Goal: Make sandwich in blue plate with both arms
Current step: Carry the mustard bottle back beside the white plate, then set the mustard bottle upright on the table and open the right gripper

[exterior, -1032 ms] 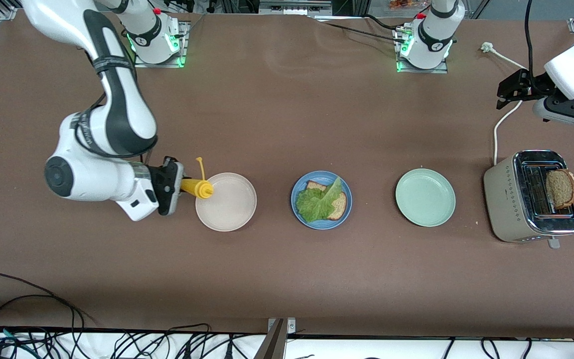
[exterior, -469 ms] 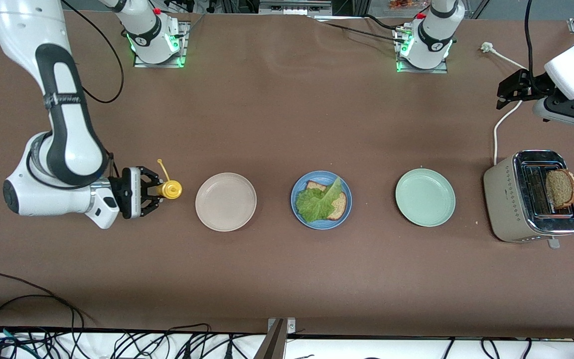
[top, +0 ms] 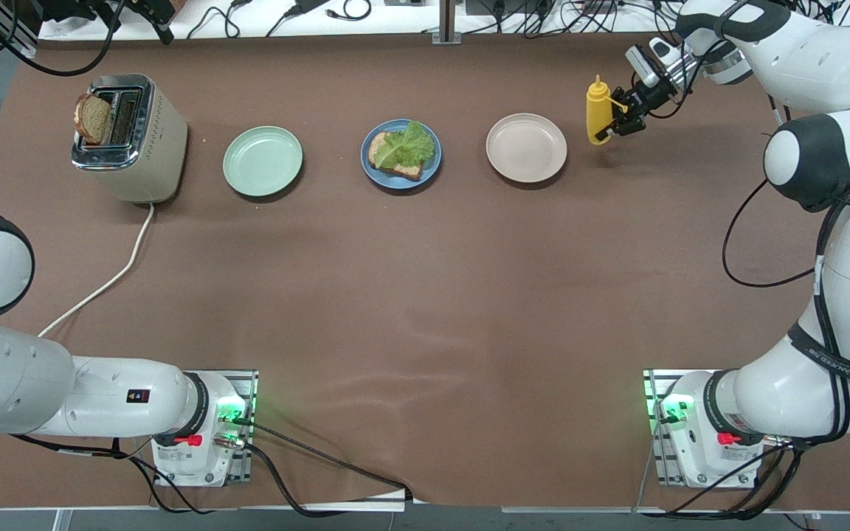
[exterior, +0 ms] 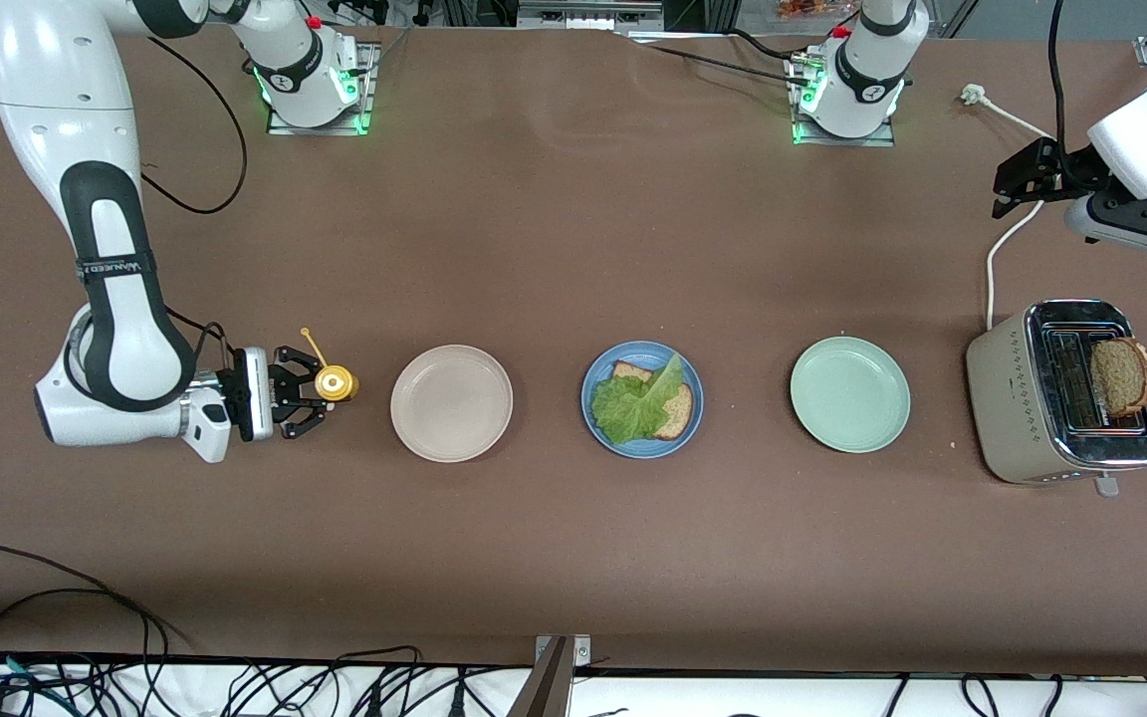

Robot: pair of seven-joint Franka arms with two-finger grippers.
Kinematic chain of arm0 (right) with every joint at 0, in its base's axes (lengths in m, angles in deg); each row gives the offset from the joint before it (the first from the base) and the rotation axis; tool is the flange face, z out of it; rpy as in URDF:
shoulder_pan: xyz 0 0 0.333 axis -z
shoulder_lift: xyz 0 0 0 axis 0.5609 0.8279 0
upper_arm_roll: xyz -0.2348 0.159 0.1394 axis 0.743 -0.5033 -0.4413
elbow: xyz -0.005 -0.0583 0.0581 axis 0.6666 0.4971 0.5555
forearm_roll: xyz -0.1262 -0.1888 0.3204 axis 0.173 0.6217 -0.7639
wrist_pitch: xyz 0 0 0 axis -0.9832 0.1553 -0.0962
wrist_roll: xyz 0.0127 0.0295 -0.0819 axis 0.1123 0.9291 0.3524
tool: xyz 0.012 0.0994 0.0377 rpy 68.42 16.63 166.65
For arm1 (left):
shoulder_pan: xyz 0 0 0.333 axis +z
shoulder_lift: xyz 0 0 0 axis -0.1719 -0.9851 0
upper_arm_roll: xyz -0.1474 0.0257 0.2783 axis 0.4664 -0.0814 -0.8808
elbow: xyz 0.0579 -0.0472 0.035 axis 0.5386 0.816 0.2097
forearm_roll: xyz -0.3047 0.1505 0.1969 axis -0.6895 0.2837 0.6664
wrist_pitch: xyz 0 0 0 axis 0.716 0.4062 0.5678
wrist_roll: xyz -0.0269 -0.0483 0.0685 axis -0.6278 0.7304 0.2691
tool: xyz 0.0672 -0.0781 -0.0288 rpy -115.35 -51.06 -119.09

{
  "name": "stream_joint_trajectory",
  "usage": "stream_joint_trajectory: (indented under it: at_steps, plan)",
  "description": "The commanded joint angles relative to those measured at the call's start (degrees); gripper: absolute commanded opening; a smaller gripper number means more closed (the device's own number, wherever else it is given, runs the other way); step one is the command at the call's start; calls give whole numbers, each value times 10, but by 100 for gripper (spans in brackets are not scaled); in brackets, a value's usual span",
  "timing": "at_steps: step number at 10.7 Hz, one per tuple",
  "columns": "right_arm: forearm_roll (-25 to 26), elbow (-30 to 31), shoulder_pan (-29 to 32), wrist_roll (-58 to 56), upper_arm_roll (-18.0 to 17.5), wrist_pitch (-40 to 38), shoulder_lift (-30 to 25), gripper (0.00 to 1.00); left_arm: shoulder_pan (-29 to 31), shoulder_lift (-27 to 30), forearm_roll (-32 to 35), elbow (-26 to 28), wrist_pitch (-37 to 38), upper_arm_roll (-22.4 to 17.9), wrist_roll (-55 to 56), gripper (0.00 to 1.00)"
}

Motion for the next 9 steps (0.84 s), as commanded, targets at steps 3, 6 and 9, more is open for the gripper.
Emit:
stream_joint_trajectory:
  at_steps: [3, 6, 9]
  plan:
    - [-38, -15, 9, -49, -9, -6, 36, 0, -2, -2, -10, -12, 10, -3, 5, 100]
    - [-54, -21, 15, -91, -8, -5, 59, 0, -1, -2, -10, -12, 10, -3, 6, 100]
    - [-58, -45, 22, -120, -6, -4, 91, 0, 1, -2, -9, -12, 10, -4, 1, 100]
